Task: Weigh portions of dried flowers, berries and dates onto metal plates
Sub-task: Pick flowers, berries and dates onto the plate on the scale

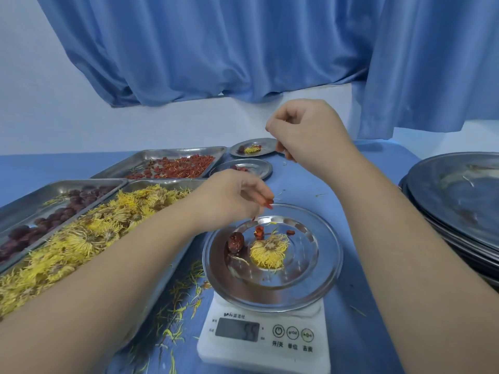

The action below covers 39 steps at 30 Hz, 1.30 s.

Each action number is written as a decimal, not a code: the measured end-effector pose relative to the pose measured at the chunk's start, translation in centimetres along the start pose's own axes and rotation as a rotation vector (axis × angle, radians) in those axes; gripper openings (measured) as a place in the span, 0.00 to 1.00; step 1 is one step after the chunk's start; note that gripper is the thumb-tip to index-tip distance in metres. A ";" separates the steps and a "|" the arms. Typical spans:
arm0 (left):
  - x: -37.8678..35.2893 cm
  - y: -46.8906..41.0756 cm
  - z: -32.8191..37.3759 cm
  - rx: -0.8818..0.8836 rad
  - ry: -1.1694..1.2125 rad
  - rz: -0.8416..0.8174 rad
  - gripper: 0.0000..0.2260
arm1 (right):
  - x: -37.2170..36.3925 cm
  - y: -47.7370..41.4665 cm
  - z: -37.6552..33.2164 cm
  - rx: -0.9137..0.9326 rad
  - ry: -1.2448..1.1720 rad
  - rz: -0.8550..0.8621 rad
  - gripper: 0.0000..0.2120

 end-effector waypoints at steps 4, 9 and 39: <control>0.8 0.7 0.2 0.042 0.045 0.002 0.07 | 0.0 0.0 -0.2 0.018 0.027 -0.009 0.07; 0.8 2.5 -0.2 0.107 0.204 0.025 0.09 | 0.1 -0.1 -0.2 0.024 0.045 -0.018 0.07; 0.4 5.1 -3.1 0.272 0.810 0.386 0.09 | 1.4 8.0 -4.6 0.102 0.268 -0.024 0.05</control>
Point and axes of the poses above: each hand's wrist, its own y-axis away from the middle knuckle, its own x-axis out of the back of the hand, z = x × y, the point moved 5 cm from there along -y, towards the middle knuckle, and after that the axes turned 10 degrees about z, right-handed, at the moved point
